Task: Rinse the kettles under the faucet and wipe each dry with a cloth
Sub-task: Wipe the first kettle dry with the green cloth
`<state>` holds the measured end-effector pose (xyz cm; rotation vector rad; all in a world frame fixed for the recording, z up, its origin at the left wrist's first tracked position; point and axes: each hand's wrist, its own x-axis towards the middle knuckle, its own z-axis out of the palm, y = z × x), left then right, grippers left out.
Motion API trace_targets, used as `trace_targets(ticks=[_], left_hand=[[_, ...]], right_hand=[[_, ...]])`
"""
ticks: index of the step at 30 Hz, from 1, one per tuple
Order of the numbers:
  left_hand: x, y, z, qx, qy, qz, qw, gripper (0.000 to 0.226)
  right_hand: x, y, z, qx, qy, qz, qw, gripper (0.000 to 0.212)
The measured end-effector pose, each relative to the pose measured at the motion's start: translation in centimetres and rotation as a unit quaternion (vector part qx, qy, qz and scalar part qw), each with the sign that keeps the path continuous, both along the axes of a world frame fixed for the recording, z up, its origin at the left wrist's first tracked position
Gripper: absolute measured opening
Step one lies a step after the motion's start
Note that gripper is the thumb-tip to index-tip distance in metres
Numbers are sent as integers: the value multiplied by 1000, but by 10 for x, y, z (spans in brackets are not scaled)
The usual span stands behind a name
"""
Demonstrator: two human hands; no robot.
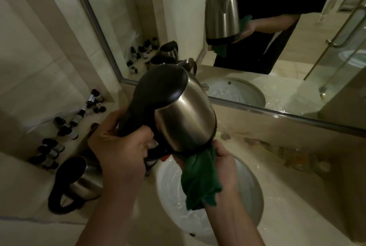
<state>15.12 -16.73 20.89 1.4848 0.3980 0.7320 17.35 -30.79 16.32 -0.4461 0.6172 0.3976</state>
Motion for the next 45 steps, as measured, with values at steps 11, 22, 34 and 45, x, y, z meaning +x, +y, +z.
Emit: trace_targets(ticks=[11,22,34,45], left_hand=[[-11,-28,-3,-90,-8,-7,996,21],[-8,-22,2,-165,-3,9,986,19],[-1,-15,11,-153,9,6,988,31],[-9,1,21,-115,26,-93,989,25]], right_hand=[[75,-18,2,-500,-253,60,826,38],[-10,31,-32,-725,-543,-15,424,60],[10,15,-3,-717,-596,19,361,62],[86,-41,16,-428,-446,188,764,39]])
